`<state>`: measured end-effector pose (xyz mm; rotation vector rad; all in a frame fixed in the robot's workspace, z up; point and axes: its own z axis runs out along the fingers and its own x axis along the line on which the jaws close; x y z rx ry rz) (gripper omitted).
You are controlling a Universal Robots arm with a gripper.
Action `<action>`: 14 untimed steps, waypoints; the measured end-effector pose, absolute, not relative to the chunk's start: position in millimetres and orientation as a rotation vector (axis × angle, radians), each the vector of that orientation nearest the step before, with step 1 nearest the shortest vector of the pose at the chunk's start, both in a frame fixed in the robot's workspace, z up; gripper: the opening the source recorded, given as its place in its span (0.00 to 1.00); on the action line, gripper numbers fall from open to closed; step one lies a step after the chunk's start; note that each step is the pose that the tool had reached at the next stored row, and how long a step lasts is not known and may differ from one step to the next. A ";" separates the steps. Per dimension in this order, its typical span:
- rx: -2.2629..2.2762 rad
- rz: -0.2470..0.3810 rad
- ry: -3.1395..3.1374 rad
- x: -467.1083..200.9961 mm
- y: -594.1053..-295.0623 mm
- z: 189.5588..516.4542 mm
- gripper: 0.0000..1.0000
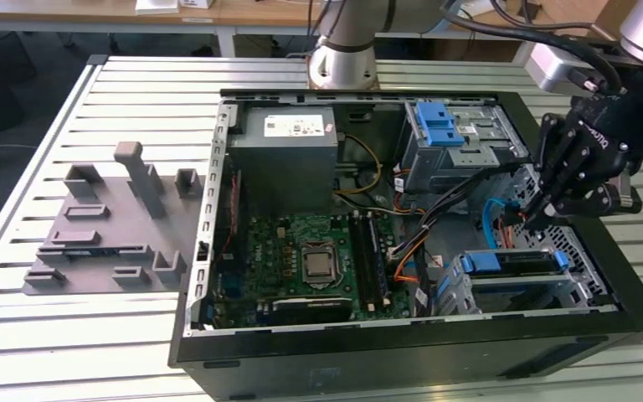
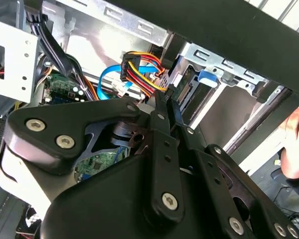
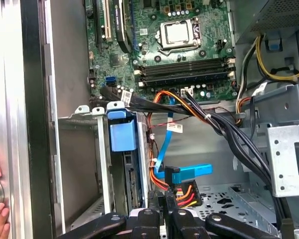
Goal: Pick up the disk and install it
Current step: 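Insert the first disk wire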
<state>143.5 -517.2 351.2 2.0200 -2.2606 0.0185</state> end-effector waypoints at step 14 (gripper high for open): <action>2.081 0.013 -2.252 139.2 -528.0 347.9 0.17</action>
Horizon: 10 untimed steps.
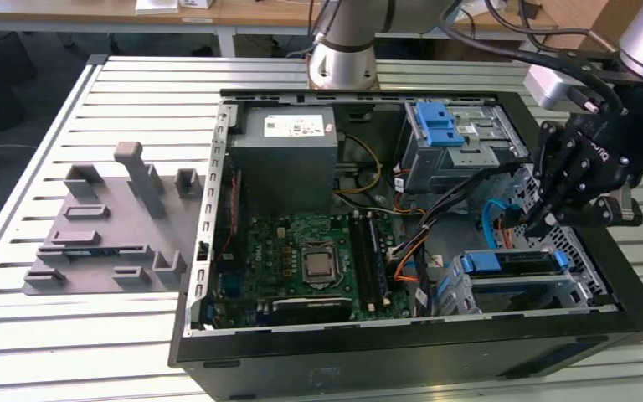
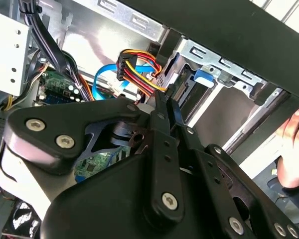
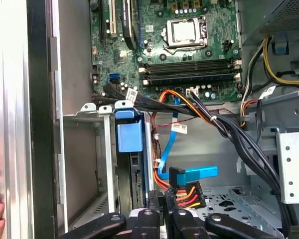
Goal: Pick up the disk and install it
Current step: 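Insert the first disk wire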
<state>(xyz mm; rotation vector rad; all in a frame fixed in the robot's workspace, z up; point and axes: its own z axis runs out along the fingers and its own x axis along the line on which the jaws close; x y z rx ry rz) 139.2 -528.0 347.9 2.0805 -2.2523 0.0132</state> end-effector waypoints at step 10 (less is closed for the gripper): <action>2.120 -0.002 -2.280 134.5 -536.5 346.0 0.17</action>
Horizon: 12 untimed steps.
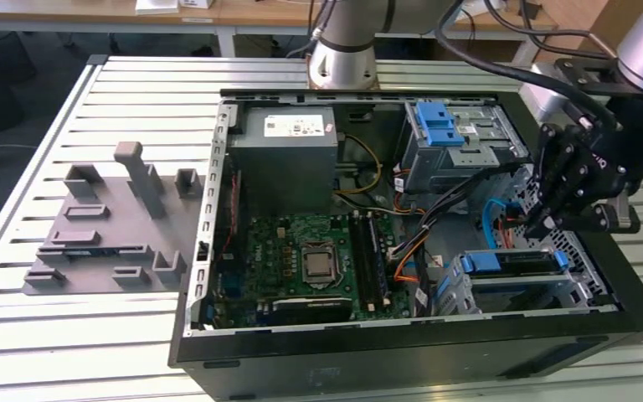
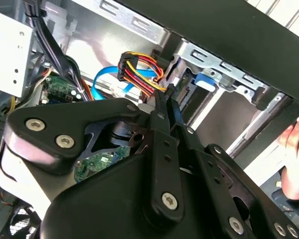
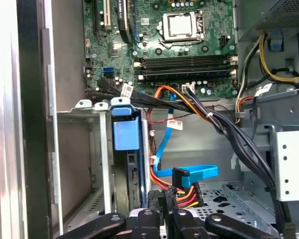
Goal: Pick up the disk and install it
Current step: 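Insert the first disk wire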
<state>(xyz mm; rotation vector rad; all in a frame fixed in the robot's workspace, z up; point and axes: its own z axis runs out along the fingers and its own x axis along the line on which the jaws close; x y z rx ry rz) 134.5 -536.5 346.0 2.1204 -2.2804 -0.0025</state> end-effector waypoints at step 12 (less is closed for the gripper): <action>2.161 -0.023 -2.281 130.5 -550.2 343.0 0.17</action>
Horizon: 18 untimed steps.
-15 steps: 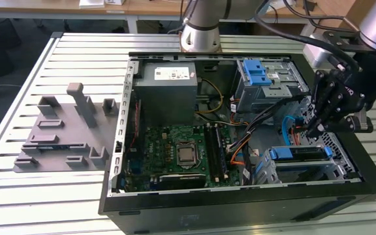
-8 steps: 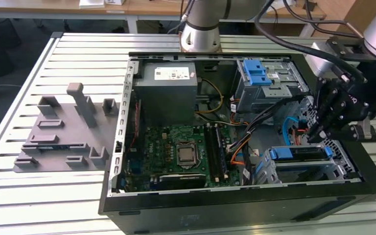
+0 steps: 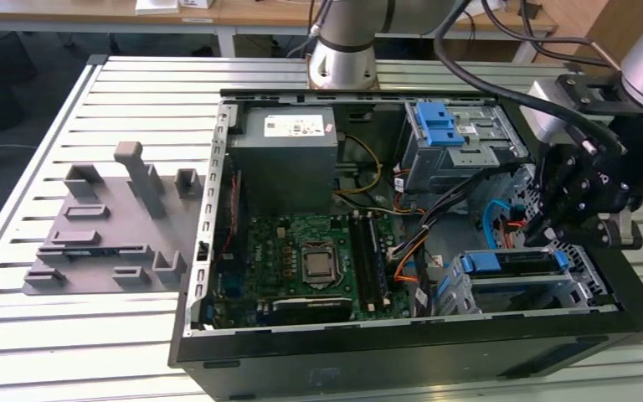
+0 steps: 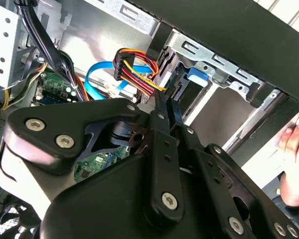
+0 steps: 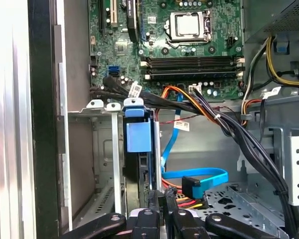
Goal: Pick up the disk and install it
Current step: 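Insert the first disk wire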
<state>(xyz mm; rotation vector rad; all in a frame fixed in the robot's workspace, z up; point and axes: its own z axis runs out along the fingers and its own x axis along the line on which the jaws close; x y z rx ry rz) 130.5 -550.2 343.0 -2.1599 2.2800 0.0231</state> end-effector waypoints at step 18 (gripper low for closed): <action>-2.123 0.106 2.228 128.7 -567.8 338.8 0.17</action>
